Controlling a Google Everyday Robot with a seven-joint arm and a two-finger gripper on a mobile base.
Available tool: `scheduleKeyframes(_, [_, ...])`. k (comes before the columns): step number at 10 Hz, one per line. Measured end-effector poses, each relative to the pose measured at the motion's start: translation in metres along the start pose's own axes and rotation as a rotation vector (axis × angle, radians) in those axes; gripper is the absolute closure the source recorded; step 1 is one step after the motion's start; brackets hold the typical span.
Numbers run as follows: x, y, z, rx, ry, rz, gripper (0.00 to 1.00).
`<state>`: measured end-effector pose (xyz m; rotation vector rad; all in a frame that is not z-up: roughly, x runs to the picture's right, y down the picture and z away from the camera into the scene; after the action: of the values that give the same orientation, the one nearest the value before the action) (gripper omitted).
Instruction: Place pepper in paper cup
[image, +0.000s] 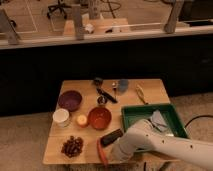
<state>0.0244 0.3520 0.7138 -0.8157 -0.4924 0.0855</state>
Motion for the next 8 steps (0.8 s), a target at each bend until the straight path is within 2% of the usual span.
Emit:
scheduleKeyframes(2, [0.004,-0.002,-0.004,0.013,0.008,0.010,0.84])
scheduleKeyframes(6, [0.014,-0.009,-0.021,0.065,-0.001,0.002,0.46])
scheduleKeyframes(8, [0.013,-0.009,-0.021,0.062,0.000,-0.001,0.44])
